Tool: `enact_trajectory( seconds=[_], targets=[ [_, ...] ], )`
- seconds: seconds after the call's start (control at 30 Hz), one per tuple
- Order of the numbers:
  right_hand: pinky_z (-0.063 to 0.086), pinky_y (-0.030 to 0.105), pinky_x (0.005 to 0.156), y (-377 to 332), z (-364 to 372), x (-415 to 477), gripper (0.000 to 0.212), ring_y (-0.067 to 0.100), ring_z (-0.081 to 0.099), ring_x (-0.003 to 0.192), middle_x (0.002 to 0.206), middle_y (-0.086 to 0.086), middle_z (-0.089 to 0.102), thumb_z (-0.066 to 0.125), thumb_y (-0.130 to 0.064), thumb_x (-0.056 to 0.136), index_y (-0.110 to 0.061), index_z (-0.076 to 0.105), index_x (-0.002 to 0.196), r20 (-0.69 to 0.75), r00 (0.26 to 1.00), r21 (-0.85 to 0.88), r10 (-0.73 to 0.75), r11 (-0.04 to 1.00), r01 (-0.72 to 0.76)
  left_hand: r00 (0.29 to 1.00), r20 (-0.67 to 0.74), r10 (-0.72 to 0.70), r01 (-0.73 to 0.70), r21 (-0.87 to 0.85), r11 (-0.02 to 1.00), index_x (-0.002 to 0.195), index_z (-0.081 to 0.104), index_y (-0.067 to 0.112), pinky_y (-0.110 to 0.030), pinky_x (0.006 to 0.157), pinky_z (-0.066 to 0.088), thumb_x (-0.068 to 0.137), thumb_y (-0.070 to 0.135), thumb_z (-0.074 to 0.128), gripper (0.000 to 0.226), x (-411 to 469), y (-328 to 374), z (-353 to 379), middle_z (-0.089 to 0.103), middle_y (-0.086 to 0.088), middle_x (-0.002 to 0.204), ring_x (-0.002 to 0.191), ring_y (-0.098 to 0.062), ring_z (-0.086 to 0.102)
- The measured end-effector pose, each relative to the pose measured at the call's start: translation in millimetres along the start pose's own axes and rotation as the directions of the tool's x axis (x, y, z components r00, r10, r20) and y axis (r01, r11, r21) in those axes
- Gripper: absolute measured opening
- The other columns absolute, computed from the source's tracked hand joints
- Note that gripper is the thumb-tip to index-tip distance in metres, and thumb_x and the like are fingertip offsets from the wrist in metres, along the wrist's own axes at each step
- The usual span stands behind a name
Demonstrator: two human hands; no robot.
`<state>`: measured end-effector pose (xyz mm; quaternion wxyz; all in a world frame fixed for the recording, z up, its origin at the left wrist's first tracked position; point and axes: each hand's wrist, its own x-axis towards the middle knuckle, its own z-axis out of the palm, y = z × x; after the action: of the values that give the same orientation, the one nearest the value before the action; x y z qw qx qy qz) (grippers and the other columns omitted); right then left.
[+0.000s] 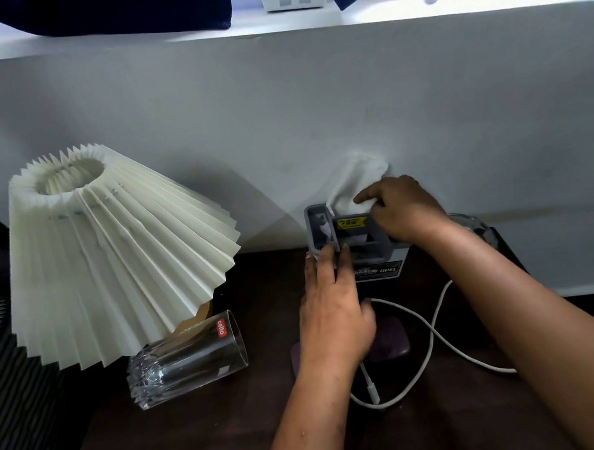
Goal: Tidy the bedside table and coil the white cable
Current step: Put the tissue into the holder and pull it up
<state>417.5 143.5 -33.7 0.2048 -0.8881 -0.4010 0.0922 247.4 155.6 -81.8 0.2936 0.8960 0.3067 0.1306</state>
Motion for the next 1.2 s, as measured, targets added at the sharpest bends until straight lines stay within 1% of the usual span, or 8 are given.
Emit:
enact_trajectory(
  seconds=[0.17,0.3,0.43,0.53,0.7,1.0,1.1,1.2],
  targets=[
    [0.043,0.035,0.090,-5.2,-11.8,-9.1,0.043,0.029,0.052,0.112,0.128,0.015,0.046,0.042,-0.008,0.086,-0.029,0.064,0.115,-0.183,0.983,-0.176,-0.008,0.984,-0.025,1.000,-0.002,-0.001,0.001,-0.007,1.000,0.148,0.015,0.021,-0.041,0.115,0.024,0.089,0.020,0.053,0.071,-0.3,0.2,-1.3,0.006,0.003,0.155,0.146,-0.024,-0.002],
    [0.043,0.036,0.091,-14.7,-3.8,-13.4,0.039,0.030,0.050,0.115,0.122,0.014,0.049,0.048,-0.008,0.085,-0.026,0.064,0.116,-0.092,0.993,-0.296,-0.073,0.954,0.043,1.000,0.007,-0.003,0.003,-0.004,1.000,0.148,0.014,0.020,-0.042,0.116,0.025,0.089,0.021,0.053,0.071,-0.4,0.1,-1.6,0.006,0.004,0.155,0.146,-0.023,-0.003],
    [0.040,0.038,0.095,-13.5,-0.8,-13.5,0.038,0.028,0.045,0.121,0.121,0.012,0.055,0.049,-0.008,0.087,-0.024,0.063,0.118,-0.057,0.996,-0.347,-0.067,0.937,0.043,1.000,0.012,-0.005,0.005,0.004,1.000,0.148,0.014,0.021,-0.041,0.116,0.024,0.089,0.021,0.053,0.071,-0.7,-0.4,-2.4,0.005,0.004,0.155,0.146,-0.022,-0.004],
    [0.039,0.038,0.098,-6.8,-0.3,-10.0,0.043,0.027,0.042,0.124,0.127,0.012,0.049,0.047,-0.009,0.085,-0.028,0.059,0.122,-0.012,1.000,-0.246,-0.007,0.969,0.004,1.000,0.017,-0.006,0.005,0.007,1.000,0.148,0.013,0.022,-0.040,0.116,0.023,0.089,0.022,0.052,0.071,-0.6,0.1,-2.4,0.003,0.005,0.155,0.146,-0.022,-0.005],
    [0.038,0.037,0.099,-2.4,5.6,-7.3,0.045,0.025,0.036,0.129,0.127,0.009,0.054,0.044,-0.008,0.084,-0.027,0.059,0.121,0.023,1.000,-0.132,-0.003,0.991,0.006,1.000,0.013,0.001,-0.001,0.013,1.000,0.148,0.013,0.021,-0.041,0.115,0.024,0.089,0.022,0.053,0.072,-0.4,-0.4,-2.4,0.003,0.004,0.155,0.146,-0.023,-0.005],
    [0.036,0.041,0.104,3.7,10.0,-15.3,0.050,0.027,0.032,0.131,0.137,0.000,0.048,0.042,-0.004,0.086,-0.027,0.054,0.128,-0.021,0.999,-0.026,0.031,0.999,-0.032,1.000,0.027,0.003,-0.005,0.057,0.998,0.149,0.006,0.022,-0.045,0.115,0.026,0.089,0.026,0.053,0.076,-1.1,-1.3,-0.3,-0.003,0.006,0.156,0.146,-0.024,-0.007],
    [0.032,0.038,0.105,7.3,12.7,-21.7,0.056,0.028,0.030,0.132,0.140,0.000,0.045,0.042,0.001,0.082,-0.026,0.054,0.129,-0.021,0.999,0.015,0.030,0.999,-0.030,0.999,0.032,0.007,-0.009,0.055,0.998,0.149,0.004,0.023,-0.047,0.115,0.024,0.089,0.026,0.053,0.077,-1.4,-1.4,-0.3,-0.005,0.005,0.158,0.146,-0.025,-0.007],
    [0.031,0.033,0.105,10.0,11.6,-31.9,0.055,0.027,0.035,0.131,0.138,0.003,0.048,0.043,0.004,0.080,-0.022,0.056,0.126,-0.094,0.995,0.100,0.020,0.995,-0.011,0.999,0.049,0.006,-0.009,0.054,0.998,0.149,0.004,0.024,-0.047,0.115,0.023,0.090,0.027,0.052,0.076,-1.1,-1.8,-0.8,-0.011,0.007,0.158,0.146,-0.025,-0.009]
  ],
)
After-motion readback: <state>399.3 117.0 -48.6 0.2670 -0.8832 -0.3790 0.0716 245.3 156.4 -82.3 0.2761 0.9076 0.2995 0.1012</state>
